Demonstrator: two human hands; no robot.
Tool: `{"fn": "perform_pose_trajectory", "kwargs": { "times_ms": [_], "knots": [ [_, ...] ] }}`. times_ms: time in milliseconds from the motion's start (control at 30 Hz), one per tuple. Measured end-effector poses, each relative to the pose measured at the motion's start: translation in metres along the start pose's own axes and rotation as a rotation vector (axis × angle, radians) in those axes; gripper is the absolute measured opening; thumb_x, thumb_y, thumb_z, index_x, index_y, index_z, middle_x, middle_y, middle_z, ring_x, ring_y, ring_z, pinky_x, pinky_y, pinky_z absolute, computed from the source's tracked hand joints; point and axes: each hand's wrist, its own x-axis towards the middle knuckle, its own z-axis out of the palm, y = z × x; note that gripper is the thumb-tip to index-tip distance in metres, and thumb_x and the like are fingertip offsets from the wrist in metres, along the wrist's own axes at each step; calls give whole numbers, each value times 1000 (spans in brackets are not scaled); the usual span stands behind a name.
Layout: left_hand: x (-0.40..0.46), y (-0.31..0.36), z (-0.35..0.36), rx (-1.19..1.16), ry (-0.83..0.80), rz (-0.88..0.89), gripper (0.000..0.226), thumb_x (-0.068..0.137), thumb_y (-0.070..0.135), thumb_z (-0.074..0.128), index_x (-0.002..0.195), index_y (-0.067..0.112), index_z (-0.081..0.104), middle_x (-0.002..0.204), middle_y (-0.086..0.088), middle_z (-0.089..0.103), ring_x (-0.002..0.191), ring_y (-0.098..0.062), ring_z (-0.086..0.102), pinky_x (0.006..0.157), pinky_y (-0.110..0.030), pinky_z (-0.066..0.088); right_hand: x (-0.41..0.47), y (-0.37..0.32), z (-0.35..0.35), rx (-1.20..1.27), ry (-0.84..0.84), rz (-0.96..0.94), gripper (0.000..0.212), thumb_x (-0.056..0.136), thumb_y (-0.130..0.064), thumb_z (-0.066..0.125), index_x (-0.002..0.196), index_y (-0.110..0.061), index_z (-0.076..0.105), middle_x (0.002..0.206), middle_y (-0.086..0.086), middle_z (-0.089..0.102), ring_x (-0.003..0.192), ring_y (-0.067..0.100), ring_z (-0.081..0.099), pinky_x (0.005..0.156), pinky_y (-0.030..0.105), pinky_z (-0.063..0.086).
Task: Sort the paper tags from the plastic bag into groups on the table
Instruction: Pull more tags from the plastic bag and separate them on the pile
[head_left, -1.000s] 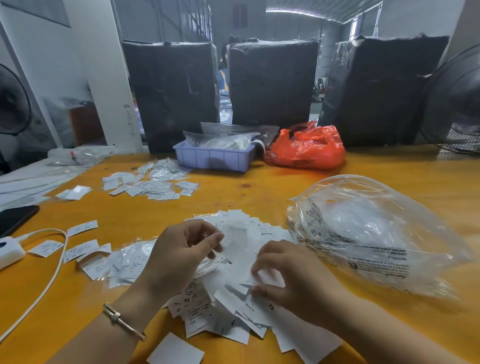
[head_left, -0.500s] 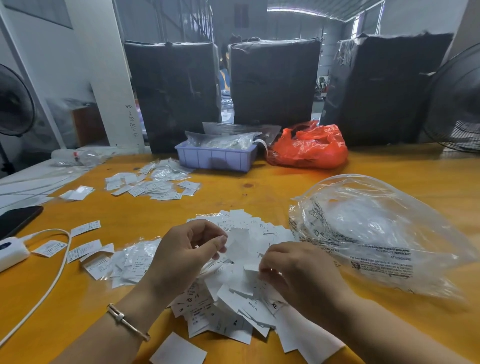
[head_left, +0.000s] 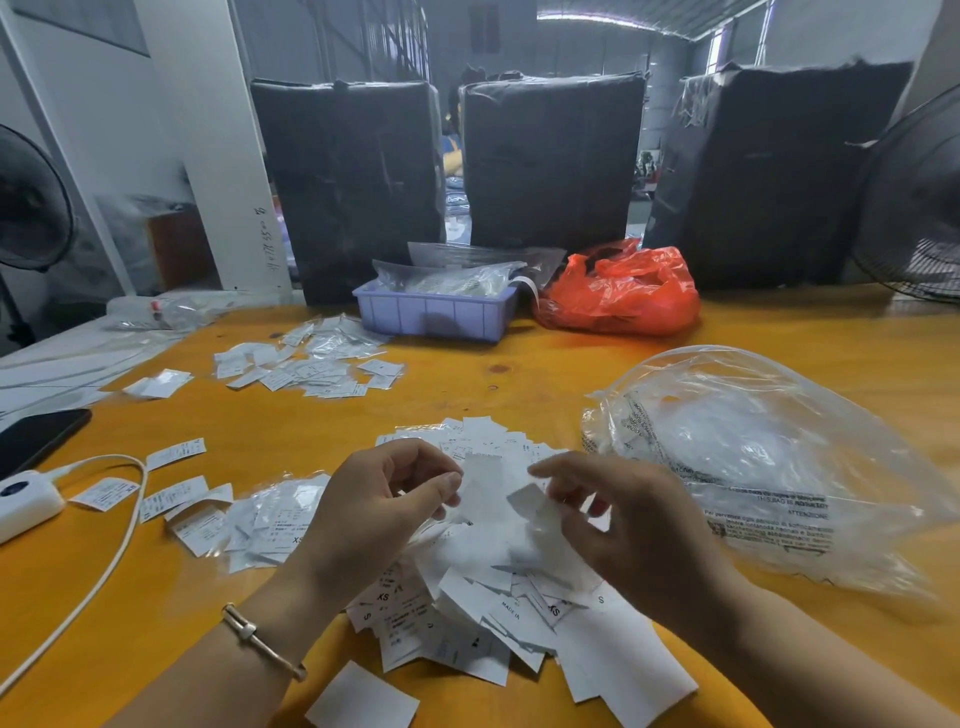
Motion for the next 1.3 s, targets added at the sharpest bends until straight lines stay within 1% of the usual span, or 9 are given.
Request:
{"fn": "perform_pose_trajectory", "kwargs": {
  "times_ms": [133, 300, 433, 567, 767, 867, 1067, 1167, 1300],
  "knots": [
    [0, -1, 0, 14, -20, 4, 7, 88, 8, 71, 84, 14, 73, 75, -1, 74, 70, -15, 70, 66, -23, 56, 2, -1, -3, 349, 144, 168, 35, 76, 4, 71, 101, -21, 71, 75, -9, 69, 69, 8, 64, 56, 17, 48],
    [0, -1, 0, 17, -23, 13, 7, 89, 10, 71, 83, 13, 72, 75, -2, 74, 69, -16, 69, 67, -25, 57, 4, 1, -4, 703, 59, 384, 29, 77, 4, 74, 97, -17, 71, 79, 4, 73, 71, 18, 67, 61, 24, 53],
    [1, -1, -1, 6, 5, 15, 6, 88, 11, 71, 82, 12, 72, 75, -2, 73, 67, -15, 68, 65, -22, 55, 2, 5, 2, 535, -53, 479, 25, 77, 3, 73, 90, -19, 71, 75, 1, 72, 67, 15, 67, 60, 28, 57],
    [0, -1, -1, -7, 10, 16, 6, 88, 10, 71, 82, 12, 72, 74, -2, 73, 66, -14, 67, 63, -18, 52, 1, 7, 8, 288, -75, 459, 26, 80, 0, 71, 90, -24, 69, 74, -5, 69, 69, 6, 63, 61, 18, 53],
    [0, -1, -1, -26, -19, 2, 6, 88, 10, 70, 82, 11, 72, 74, -3, 73, 65, -12, 67, 60, -16, 50, 6, 8, -6, 558, -22, 530, 27, 87, -1, 65, 92, -27, 73, 84, -2, 64, 54, 3, 46, 48, 14, 42],
    [0, 1, 0, -96, -48, -34, 4, 89, 8, 70, 85, 8, 71, 75, -4, 74, 64, -10, 66, 56, -12, 46, 9, 7, -12, 668, -18, 546, 27, 93, 2, 55, 97, -19, 72, 86, 7, 60, 46, 8, 52, 42, 17, 40],
    [1, 5, -6, -260, -92, -104, 12, 83, 8, 74, 91, 2, 67, 85, -9, 77, 74, -19, 72, 66, -22, 55, 10, 7, -12, 801, -93, 596, 18, 88, 6, 58, 88, -6, 72, 87, 17, 64, 77, 26, 72, 63, 31, 60],
    [1, 6, -7, -302, -103, -122, 14, 80, 9, 75, 89, 3, 66, 87, -12, 77, 76, -21, 73, 68, -24, 55, 9, 9, -8, 816, -29, 589, 6, 82, -7, 70, 77, -5, 72, 79, 20, 66, 71, 29, 70, 64, 33, 60],
    [1, 4, -4, -283, -86, -112, 10, 80, 4, 75, 83, 14, 77, 83, -7, 76, 74, -12, 68, 65, -17, 52, 6, 11, -5, 742, 0, 509, 17, 71, 7, 77, 80, -6, 71, 65, 7, 69, 66, 26, 70, 63, 27, 59]
  ]
}}
